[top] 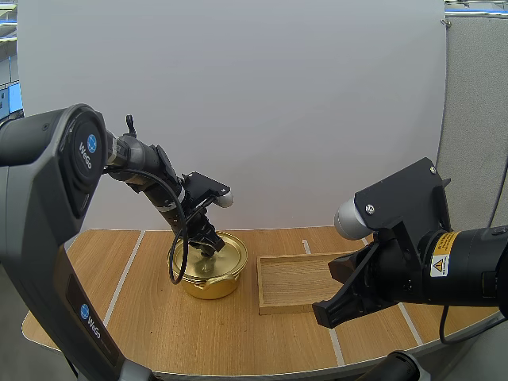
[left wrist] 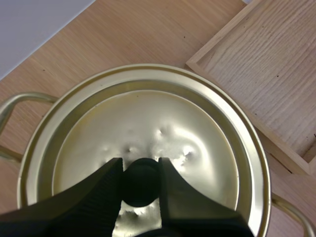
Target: Open the pot, put the pineapple inside, and close it
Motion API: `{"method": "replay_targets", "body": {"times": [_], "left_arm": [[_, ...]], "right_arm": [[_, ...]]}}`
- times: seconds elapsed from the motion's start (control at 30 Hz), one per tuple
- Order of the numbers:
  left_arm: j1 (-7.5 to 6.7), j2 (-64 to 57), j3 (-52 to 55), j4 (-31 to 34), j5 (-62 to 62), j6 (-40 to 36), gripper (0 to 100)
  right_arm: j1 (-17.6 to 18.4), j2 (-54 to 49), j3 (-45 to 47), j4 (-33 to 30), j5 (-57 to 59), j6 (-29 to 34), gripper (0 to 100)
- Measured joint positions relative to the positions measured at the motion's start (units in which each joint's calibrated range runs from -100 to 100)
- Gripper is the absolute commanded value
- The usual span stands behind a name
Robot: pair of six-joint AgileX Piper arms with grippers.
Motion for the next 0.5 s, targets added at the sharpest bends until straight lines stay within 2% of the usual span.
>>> {"method": "replay_targets", "body": {"times": [0.23, 0.3, 0.37, 0.47, 0.5], "left_arm": [[0.08, 0.1, -0.3, -0.2, 0.6, 0.1, 1], [0.08, 0.2, -0.3, -0.2, 0.6, 0.1, 5], [0.08, 0.2, -0.4, -0.2, 0.8, 0.1, 23], [0.08, 0.2, -0.4, -0.3, 1.2, 0.2, 75], [0.08, 0.2, -0.4, -0.3, 1.2, 0.2, 97]], "right_arm": [[0.0, 0.0, 0.0, 0.0, 0.0, 0.0, 0], [0.0, 0.0, 0.0, 0.0, 0.0, 0.0, 0], [0.0, 0.0, 0.0, 0.0, 0.0, 0.0, 0], [0.0, 0.0, 0.0, 0.0, 0.0, 0.0, 0], [0.0, 0.0, 0.0, 0.0, 0.0, 0.0, 0]]}}
